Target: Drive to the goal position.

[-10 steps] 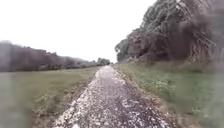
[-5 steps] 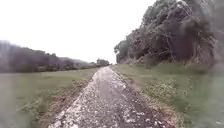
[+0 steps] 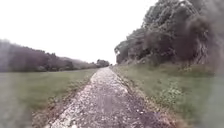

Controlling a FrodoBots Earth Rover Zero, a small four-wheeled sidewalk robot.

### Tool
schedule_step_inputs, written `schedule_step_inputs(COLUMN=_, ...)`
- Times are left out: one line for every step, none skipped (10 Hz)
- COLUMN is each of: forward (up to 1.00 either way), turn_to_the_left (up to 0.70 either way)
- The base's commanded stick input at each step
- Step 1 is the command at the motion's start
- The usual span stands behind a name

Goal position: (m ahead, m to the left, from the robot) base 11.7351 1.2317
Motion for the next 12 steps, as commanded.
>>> schedule_step_inputs(forward=0.7, turn_to_the_left=0.0)
schedule_step_inputs(forward=0.7, turn_to_the_left=0.0)
schedule_step_inputs(forward=0.7, turn_to_the_left=0.0)
schedule_step_inputs(forward=0.7, turn_to_the_left=0.0)
schedule_step_inputs(forward=0.7, turn_to_the_left=0.0)
schedule_step_inputs(forward=0.7, turn_to_the_left=0.0)
schedule_step_inputs(forward=0.7, turn_to_the_left=0.0)
schedule_step_inputs(forward=0.7, turn_to_the_left=0.0)
schedule_step_inputs(forward=0.7, turn_to_the_left=0.0)
schedule_step_inputs(forward=0.7, turn_to_the_left=0.0)
schedule_step_inputs(forward=0.7, turn_to_the_left=0.0)
schedule_step_inputs(forward=0.7, turn_to_the_left=0.0)
